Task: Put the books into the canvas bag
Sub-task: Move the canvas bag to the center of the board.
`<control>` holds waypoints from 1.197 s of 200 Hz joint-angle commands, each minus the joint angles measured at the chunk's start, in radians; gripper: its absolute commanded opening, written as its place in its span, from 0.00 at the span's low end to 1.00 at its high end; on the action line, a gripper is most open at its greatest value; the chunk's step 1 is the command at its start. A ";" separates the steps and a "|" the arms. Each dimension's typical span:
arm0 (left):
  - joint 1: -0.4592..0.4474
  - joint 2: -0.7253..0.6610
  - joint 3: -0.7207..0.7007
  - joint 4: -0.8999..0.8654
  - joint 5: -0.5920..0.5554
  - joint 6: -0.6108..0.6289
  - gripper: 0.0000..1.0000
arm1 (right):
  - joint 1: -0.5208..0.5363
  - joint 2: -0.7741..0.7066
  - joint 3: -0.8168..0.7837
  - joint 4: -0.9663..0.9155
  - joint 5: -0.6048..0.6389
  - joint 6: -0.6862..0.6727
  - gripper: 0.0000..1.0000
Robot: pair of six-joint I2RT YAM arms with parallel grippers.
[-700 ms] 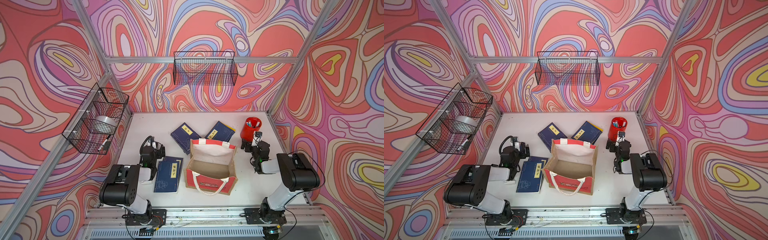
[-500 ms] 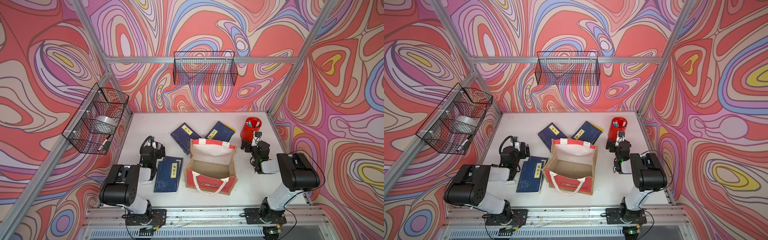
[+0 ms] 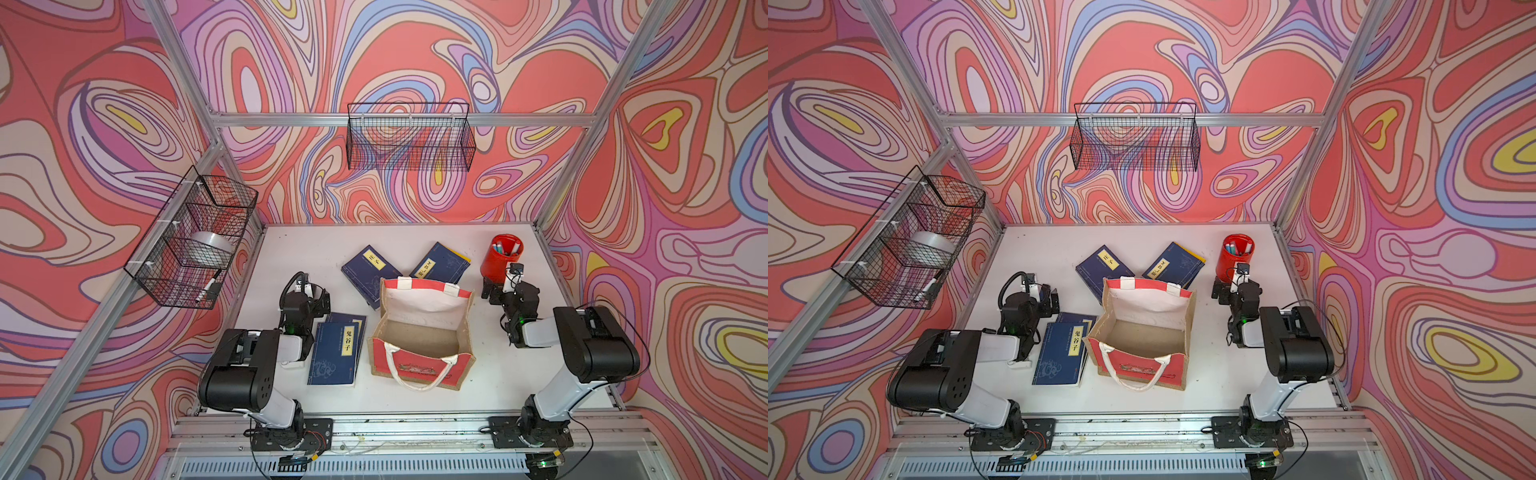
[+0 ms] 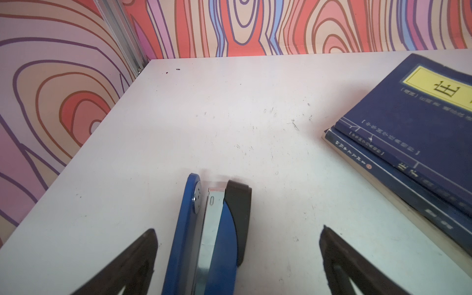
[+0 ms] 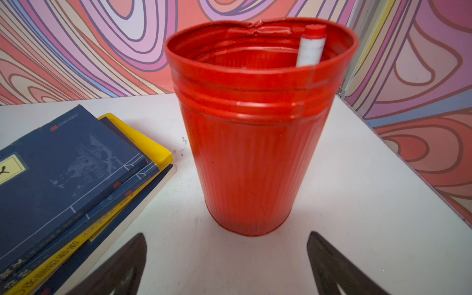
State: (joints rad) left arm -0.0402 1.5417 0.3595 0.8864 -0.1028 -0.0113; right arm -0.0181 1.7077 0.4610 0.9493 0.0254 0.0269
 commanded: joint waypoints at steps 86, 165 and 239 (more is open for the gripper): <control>0.004 -0.017 0.031 -0.035 0.023 0.013 1.00 | 0.007 0.002 0.013 -0.007 -0.007 -0.007 0.99; -0.107 -0.051 0.453 -0.742 -0.347 0.002 1.00 | 0.007 0.003 0.015 -0.009 -0.007 -0.006 0.98; -0.172 0.079 1.000 -1.596 -0.276 -0.393 1.00 | 0.006 0.004 0.014 -0.010 -0.009 -0.007 0.99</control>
State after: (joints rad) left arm -0.1925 1.6081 1.2713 -0.3229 -0.4366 -0.2420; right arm -0.0181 1.7077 0.4610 0.9489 0.0223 0.0269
